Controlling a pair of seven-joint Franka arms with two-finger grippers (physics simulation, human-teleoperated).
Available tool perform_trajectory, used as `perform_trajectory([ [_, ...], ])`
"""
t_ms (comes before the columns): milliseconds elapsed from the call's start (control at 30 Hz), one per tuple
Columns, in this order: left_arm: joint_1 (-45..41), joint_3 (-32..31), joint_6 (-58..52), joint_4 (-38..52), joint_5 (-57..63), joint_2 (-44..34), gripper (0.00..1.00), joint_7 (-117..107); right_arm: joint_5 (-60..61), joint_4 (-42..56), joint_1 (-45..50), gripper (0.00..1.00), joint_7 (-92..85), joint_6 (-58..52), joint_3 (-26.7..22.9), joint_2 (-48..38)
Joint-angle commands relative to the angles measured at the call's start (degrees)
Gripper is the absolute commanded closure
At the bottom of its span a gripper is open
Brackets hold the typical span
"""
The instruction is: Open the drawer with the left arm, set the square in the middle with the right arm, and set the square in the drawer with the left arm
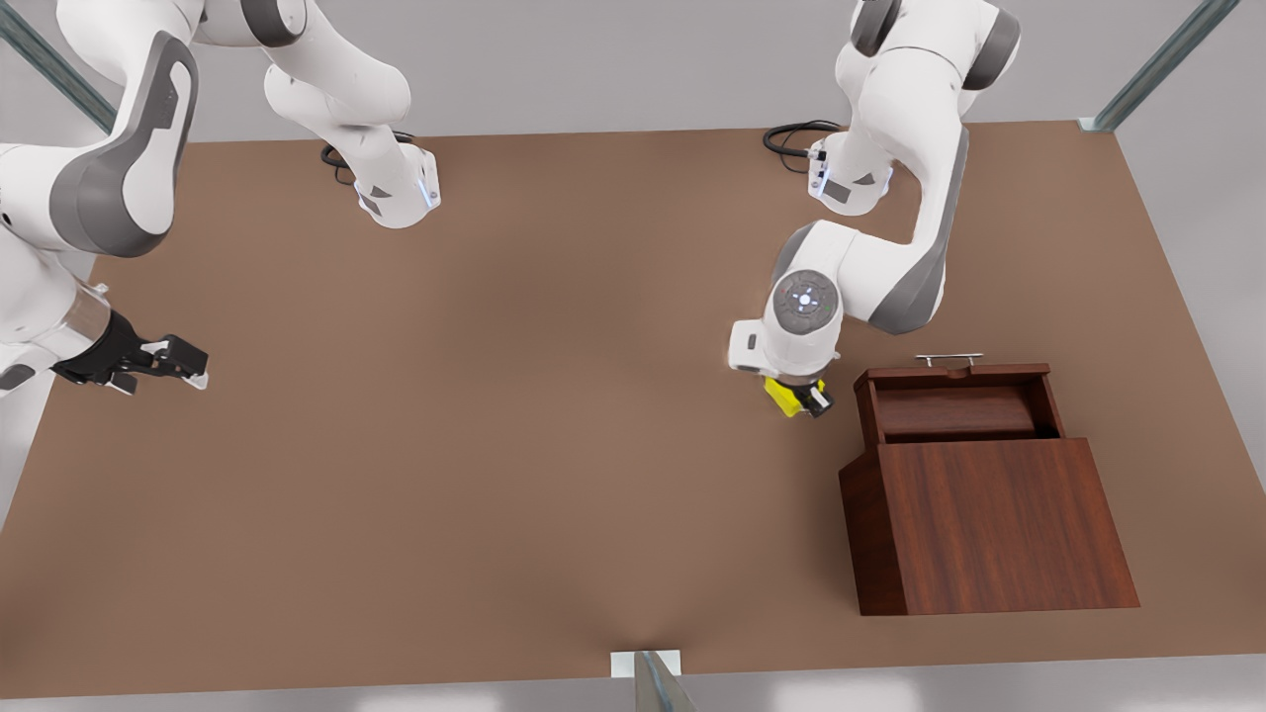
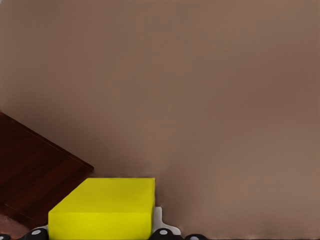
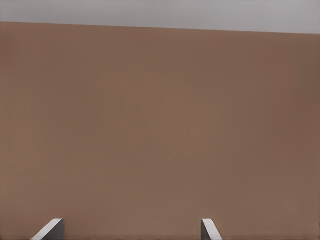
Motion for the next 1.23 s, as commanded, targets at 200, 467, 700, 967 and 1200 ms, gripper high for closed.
perform_trajectory([
  [200,-0.35,14.69,-0.21,-5.37,-5.65,-2.69,0.24,25.76,0.00,0.00,-0.05,0.00,0.00,0.00,0.00,0.00],
  [467,0.79,21.38,1.20,-6.60,-6.88,-0.41,0.08,37.63,0.00,0.00,-0.05,0.00,0.00,0.00,0.00,0.00],
  [700,2.99,21.64,0.76,-6.51,-7.32,1.70,0.00,39.13,0.00,0.00,-0.05,0.00,0.00,0.09,0.00,0.08],
  [967,2.90,22.17,-6.63,6.32,-15.23,-3.83,0.00,-19.82,0.00,0.00,-0.13,0.00,0.00,0.44,0.00,0.00],
  [1200,21.27,-6.31,3.75,-6.16,-3.19,-15.97,0.00,-33.73,0.09,0.00,-0.05,0.00,0.00,0.88,0.00,0.00],
])
